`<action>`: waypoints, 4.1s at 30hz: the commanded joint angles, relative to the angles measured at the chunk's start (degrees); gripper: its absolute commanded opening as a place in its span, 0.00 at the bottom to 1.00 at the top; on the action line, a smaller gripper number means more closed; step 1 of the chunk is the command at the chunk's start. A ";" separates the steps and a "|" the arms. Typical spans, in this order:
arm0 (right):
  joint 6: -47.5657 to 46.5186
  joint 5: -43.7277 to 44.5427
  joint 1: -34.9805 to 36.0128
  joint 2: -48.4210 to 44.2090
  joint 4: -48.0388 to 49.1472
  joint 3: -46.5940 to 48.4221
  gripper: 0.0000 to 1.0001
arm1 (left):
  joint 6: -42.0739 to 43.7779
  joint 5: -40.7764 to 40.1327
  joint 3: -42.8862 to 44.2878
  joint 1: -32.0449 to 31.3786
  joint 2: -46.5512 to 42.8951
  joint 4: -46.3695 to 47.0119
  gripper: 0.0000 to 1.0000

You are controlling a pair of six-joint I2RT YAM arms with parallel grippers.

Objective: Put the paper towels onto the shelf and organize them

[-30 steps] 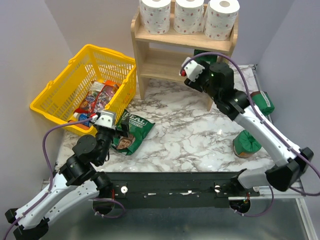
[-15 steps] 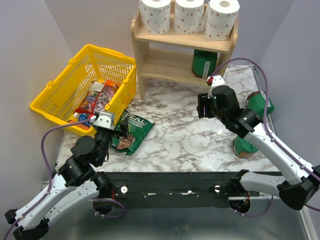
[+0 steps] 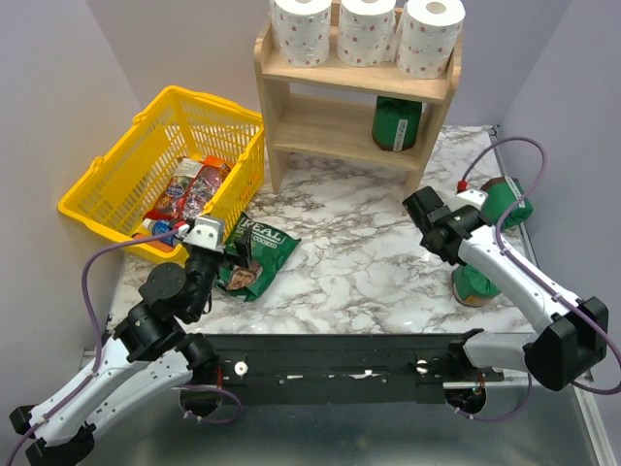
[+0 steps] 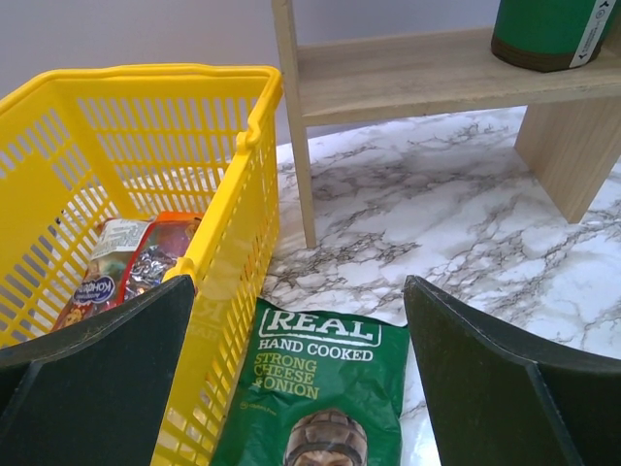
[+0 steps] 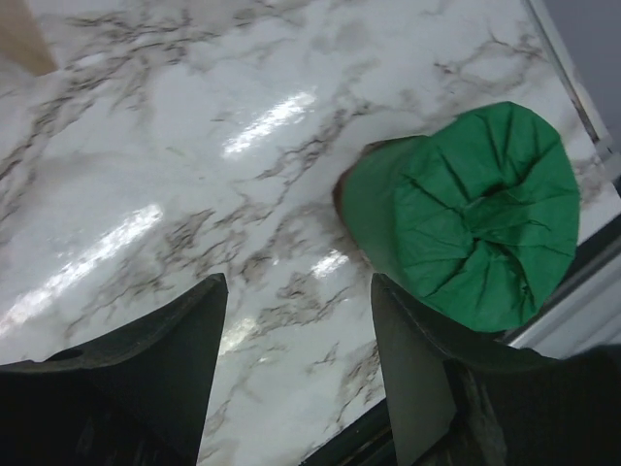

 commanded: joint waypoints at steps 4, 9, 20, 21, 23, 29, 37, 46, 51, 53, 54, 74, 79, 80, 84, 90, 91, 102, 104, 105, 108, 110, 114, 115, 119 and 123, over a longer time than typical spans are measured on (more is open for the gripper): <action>6.37 6.76 -9.83 -2.44 -1.63 -5.91 0.72 | -0.61 1.31 -0.58 -0.03 2.37 0.11 0.99; -2.42 2.91 -19.06 -5.77 7.16 -9.70 0.75 | -0.61 1.93 -0.58 -0.03 4.31 0.29 0.99; -7.18 -0.89 -19.52 -9.74 13.59 -11.64 0.77 | -0.08 1.05 -0.67 0.06 6.94 0.20 0.99; -7.18 -0.62 -19.60 -10.00 13.59 -11.55 0.77 | -0.08 0.96 -0.67 -0.03 6.86 0.28 0.99; -7.96 0.43 -19.52 -10.44 13.50 -10.76 0.77 | 0.36 0.87 -1.10 0.06 7.12 0.81 0.99; -7.44 -2.97 -19.60 -11.23 13.76 -11.89 0.78 | 0.89 0.70 -1.54 0.06 10.10 1.43 0.99; -5.33 -2.73 -19.60 -5.88 15.61 -14.97 0.82 | 1.76 1.22 -0.93 0.06 14.41 1.52 0.99; -8.22 -1.58 -19.96 -1.04 19.64 -15.94 0.74 | 1.50 2.89 -0.75 0.06 13.01 0.90 0.99; -9.37 -2.54 -20.13 0.80 20.88 -15.24 0.60 | 0.97 4.48 -0.49 -0.03 12.39 0.72 0.99; -12.35 -3.86 -20.13 0.63 22.54 -15.41 0.57 | 0.97 4.48 -0.49 -0.03 12.05 0.73 0.99; -13.75 -5.17 -20.13 0.20 23.51 -16.03 0.56 | 0.89 4.48 -0.49 0.06 11.78 0.72 0.99; -52.27 -38.77 3.85 2.38 35.74 -1.10 0.59 | 1.06 1.40 0.39 0.06 8.27 -0.95 0.99; -41.04 -19.37 4.83 4.68 26.18 5.41 0.67 | 0.71 1.14 0.12 0.06 7.21 -0.77 0.99; -40.15 -16.90 4.83 4.41 25.20 5.24 0.70 | 0.80 1.31 0.21 0.06 7.21 -0.68 0.99; -37.33 -13.97 3.69 2.39 23.61 1.20 0.81 | 0.54 1.93 0.30 -0.03 7.12 -0.86 0.99; -36.70 -13.45 -0.09 0.81 25.18 -3.90 0.87 | 0.54 2.02 0.30 -0.03 6.95 -0.95 0.99; -37.14 -13.36 -0.53 0.72 25.80 -4.08 0.89 | 0.54 2.02 0.30 -0.03 6.94 -0.95 0.99; -35.83 -14.94 -4.04 0.02 27.03 -5.48 0.97 | 0.54 1.75 0.21 0.06 7.21 -1.03 0.99; -35.22 -15.20 -4.14 0.63 27.12 -5.92 0.97 | 0.54 1.75 0.12 -0.03 7.21 -0.86 0.99; -34.95 -15.12 -4.22 0.89 27.03 -6.10 0.97 | 0.62 1.84 0.12 0.06 7.38 -0.77 0.99; -33.11 -15.29 -4.75 2.12 26.86 -7.41 0.98 | 0.54 2.01 0.21 -0.03 7.91 -0.77 0.99; -32.58 -16.34 -5.01 3.26 28.00 -8.47 0.98 | 0.62 2.10 0.30 0.06 8.09 -0.86 0.99; -32.22 -16.96 -5.10 4.76 30.10 -10.13 0.98 | 0.54 2.10 0.13 0.06 8.00 -0.77 0.99; -32.23 -16.88 -5.19 5.02 30.89 -10.49 0.97 | 0.45 2.19 0.12 0.06 7.91 -0.77 0.99; -33.45 -16.96 -5.10 6.17 32.83 -11.72 0.92 | 0.54 2.37 0.04 0.06 8.00 -0.77 0.99; -35.56 -17.23 -5.10 6.43 33.71 -12.16 0.77 | 0.45 2.37 0.04 0.06 8.00 -0.68 0.99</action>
